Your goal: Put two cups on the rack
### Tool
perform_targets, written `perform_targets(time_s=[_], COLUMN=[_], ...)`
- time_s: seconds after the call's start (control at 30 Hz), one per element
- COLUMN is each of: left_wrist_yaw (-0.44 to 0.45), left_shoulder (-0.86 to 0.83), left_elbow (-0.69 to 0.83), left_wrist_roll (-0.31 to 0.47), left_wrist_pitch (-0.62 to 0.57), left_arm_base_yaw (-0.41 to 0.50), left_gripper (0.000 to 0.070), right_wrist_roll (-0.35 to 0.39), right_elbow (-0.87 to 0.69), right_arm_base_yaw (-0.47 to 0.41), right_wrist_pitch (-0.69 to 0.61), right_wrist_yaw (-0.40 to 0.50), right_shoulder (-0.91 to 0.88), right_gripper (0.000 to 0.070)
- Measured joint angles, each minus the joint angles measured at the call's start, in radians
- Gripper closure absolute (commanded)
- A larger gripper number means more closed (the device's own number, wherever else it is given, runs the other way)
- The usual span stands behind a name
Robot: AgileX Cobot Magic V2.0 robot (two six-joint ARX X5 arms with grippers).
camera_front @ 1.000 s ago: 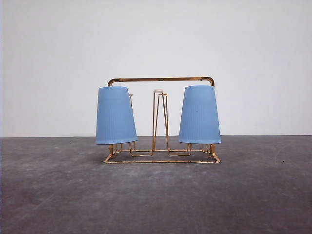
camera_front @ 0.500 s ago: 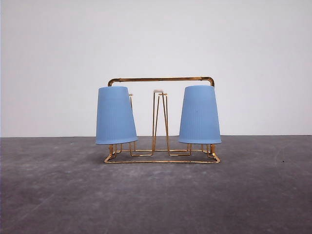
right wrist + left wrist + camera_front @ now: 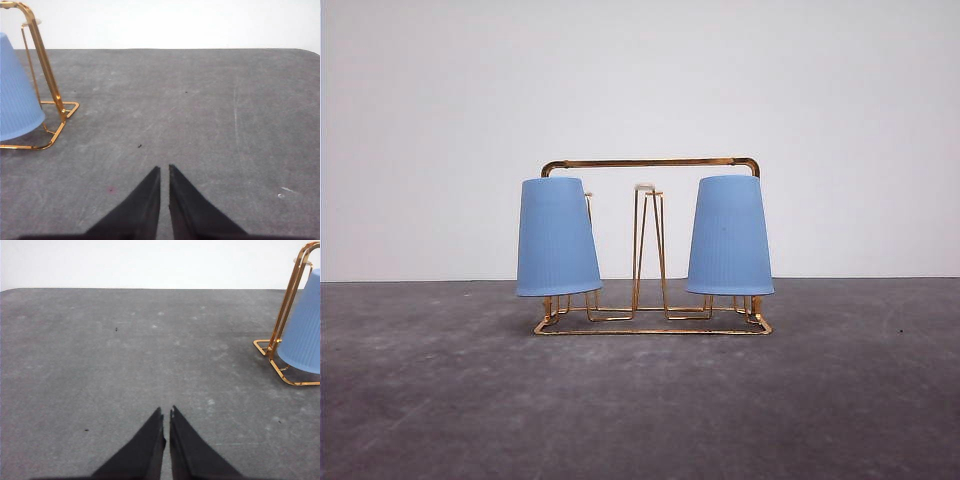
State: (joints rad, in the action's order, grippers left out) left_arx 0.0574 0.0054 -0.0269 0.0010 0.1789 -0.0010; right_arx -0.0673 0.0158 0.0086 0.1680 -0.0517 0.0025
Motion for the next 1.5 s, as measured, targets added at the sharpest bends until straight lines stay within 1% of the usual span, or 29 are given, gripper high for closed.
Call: perform_targets(time_s=[1.5], left_wrist_yaw=[0.0], left_shoulder=[0.0], left_elbow=[0.0], left_wrist_roll=[0.0], left_wrist_pitch=[0.0], left_arm_base_yaw=[0.0], left_gripper=[0.07], right_wrist_roll=[0.0], right_elbow=[0.0], right_arm_base_yaw=[0.0], right_wrist_pitch=[0.0], right_wrist_yaw=[0.0], right_shoulder=[0.0], right_gripper=[0.0671])
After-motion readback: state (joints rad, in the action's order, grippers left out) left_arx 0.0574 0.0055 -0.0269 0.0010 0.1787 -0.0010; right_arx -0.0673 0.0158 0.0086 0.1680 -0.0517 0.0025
